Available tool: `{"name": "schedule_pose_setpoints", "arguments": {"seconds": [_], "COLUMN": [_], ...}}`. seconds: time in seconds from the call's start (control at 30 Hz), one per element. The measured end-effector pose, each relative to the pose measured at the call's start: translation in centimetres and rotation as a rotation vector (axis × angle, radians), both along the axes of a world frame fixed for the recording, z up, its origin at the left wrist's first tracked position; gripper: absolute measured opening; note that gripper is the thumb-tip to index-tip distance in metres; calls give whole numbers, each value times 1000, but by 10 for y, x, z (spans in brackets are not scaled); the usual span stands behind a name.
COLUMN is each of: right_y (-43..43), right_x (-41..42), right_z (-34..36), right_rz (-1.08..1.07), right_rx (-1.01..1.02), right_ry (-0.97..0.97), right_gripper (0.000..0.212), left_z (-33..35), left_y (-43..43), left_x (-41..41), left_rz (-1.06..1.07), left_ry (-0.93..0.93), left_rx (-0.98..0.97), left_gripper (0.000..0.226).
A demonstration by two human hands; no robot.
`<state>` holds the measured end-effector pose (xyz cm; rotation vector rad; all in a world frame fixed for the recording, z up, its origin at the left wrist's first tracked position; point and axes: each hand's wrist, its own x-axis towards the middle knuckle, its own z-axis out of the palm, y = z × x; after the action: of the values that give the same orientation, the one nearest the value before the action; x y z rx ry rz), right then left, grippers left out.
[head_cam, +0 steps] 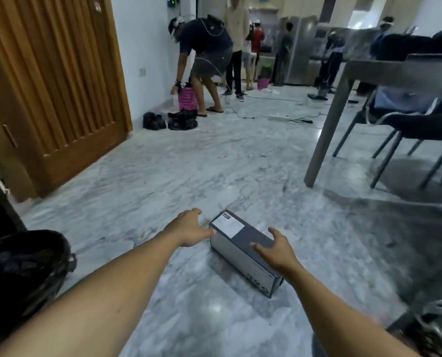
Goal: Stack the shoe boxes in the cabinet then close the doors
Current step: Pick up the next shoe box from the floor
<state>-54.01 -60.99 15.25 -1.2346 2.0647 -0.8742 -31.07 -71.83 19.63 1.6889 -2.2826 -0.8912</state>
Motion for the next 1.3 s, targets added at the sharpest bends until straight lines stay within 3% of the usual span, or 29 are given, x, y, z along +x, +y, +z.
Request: {"name": "schedule_pose_setpoints", "arguments": {"seconds": [0.13, 0.27, 0.43, 0.6, 0.87, 1.07, 1.23, 1.3], "right_y": [-10, -23, -37, -34, -13, -11, -15, -14], "right_x": [-39, -65, -79, -81, -57, -50, -45, -45], "right_z": [-66, -114, -146, -162, -162, -160, -161, -162], "right_rz": [-175, -294, -320, -299, -208, -227, -331, -346], "right_rx": [-44, -43, -16, -26, -128, -139, -127, -115], "right_ry": [-1, 9, 49, 72, 124, -23, -206, -294], "right_gripper": [79, 85, 96, 93, 91, 114, 130, 126], "left_z": [-59, -117, -165, -182, -177, -182, -182, -179], "left_y": [-50, -88, -122, -138, -118, -107, -105, -104], "left_x": [-47, -86, -113, -113, -60, -22, -13, -10], "left_rz": [-10, 59, 125, 119, 127, 98, 103, 119], "left_ry": [-19, 33, 104, 201, 32, -22, -32, -29], "left_rx": [-7, -30, -18, 74, 29, 88, 175, 220], "left_gripper": [77, 70, 89, 103, 136, 156, 148, 147]}}
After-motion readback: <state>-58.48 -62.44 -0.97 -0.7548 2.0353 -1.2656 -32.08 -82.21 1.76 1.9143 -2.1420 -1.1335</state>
